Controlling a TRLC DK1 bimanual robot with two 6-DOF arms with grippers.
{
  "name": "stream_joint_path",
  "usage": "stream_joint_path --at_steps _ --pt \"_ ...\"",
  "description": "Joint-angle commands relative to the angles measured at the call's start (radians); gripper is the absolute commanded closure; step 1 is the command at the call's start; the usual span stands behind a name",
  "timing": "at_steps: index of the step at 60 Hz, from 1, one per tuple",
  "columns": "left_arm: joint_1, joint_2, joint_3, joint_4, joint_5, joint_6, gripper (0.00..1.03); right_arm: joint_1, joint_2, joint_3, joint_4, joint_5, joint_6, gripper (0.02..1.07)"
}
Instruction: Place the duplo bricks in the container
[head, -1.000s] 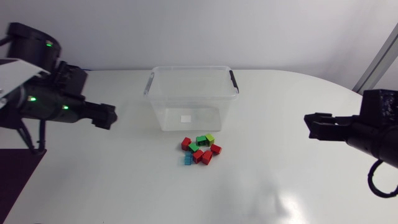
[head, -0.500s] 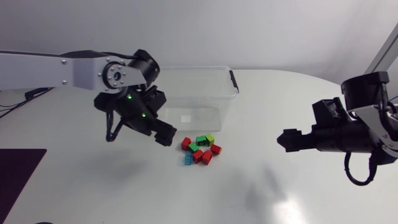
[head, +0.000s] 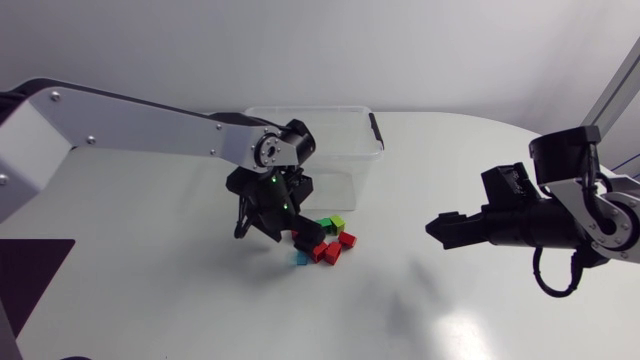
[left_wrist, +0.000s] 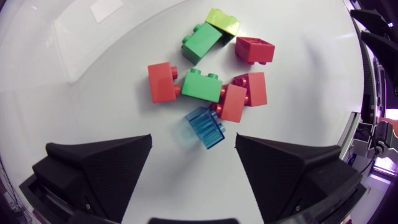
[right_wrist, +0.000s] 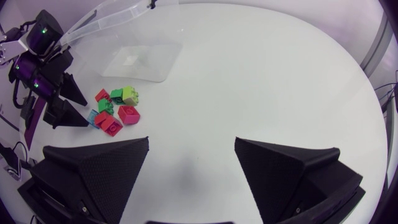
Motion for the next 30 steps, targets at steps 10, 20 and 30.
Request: stream_joint_path --at_steps 10,20,30 --pt "0.001 0.041 0.017 0.049 0.007 -0.07 0.35 0.006 0.021 -0.041 0.018 0.001 -0.038 0.07" --pt "0.001 0.046 0.012 0.066 0.006 -0.088 0.37 0.006 0.02 -0.052 0.021 0.001 -0.051 0.07" --pt "-0.016 0.072 0.014 0.068 -0.01 -0.094 0.38 0.006 0.02 -0.06 0.027 0.004 -0.055 0.07"
